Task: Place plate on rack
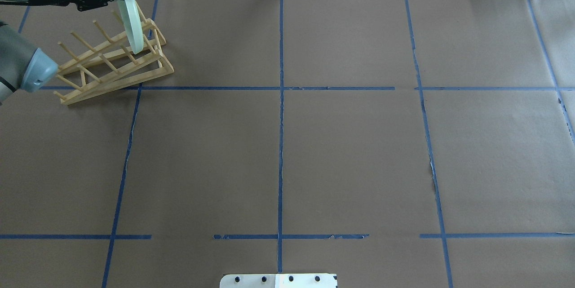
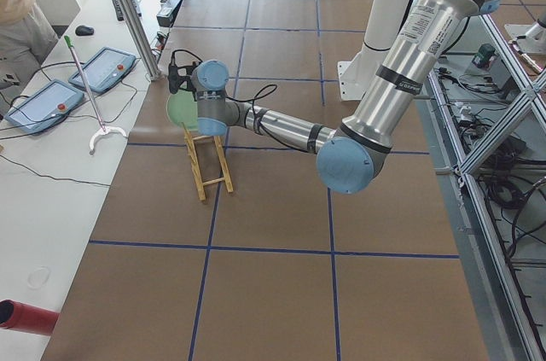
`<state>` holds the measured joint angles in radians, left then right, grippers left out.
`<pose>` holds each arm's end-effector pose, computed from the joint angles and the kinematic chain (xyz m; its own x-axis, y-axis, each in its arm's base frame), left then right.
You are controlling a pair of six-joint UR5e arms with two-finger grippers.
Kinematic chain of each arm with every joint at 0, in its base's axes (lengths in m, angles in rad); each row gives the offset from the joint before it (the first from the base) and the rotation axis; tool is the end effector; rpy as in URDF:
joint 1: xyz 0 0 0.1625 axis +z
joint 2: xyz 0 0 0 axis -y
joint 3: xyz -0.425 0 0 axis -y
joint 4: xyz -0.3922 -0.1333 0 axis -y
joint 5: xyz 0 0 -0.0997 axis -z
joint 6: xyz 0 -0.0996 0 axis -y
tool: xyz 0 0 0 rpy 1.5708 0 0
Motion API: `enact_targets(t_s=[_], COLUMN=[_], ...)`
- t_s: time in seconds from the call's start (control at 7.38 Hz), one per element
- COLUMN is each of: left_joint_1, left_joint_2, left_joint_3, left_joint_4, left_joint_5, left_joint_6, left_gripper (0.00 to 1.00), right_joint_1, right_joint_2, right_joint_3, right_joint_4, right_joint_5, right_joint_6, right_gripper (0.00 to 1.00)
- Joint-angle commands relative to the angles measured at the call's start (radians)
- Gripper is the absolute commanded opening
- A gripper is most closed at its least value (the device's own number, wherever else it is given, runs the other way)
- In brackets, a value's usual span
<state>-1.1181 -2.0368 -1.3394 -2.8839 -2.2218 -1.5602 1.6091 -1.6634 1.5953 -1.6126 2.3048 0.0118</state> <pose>0.2204 -0.6200 0.3532 0.0149 -0.0113 -0.9998 0.4502 0.8929 -0.0034 0.0835 -0.4401 0.6968 0.7386 0.1136 0.6645 -0.0468 0.9920 -0.1175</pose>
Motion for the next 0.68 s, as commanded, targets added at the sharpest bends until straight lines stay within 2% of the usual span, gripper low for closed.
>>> enact_targets(t_s=[0.0,0.41,0.54], left_joint_1=[0.001,0.001,0.001], left_joint_2=[-0.003,-0.005,-0.005], left_joint_3=[0.011,0.011,0.011], left_joint_4=[0.0,0.0,0.0], left_joint_5=[0.001,0.001,0.001], left_joint_6=[0.003,0.003,0.003], left_gripper=[0.0,0.76,0.92], right_joint_1=[0.0,0.0,0.0], right_joint_2=[-0.001,-0.006,-0.006], right_joint_3=[0.002,0.0,0.0], right_joint_4=[0.014,0.014,0.014], right_joint_5=[-0.001,-0.004,-0.004], right_joint_6=[-0.018,-0.07,-0.07], right_gripper=[1.0,1.0,1.0])
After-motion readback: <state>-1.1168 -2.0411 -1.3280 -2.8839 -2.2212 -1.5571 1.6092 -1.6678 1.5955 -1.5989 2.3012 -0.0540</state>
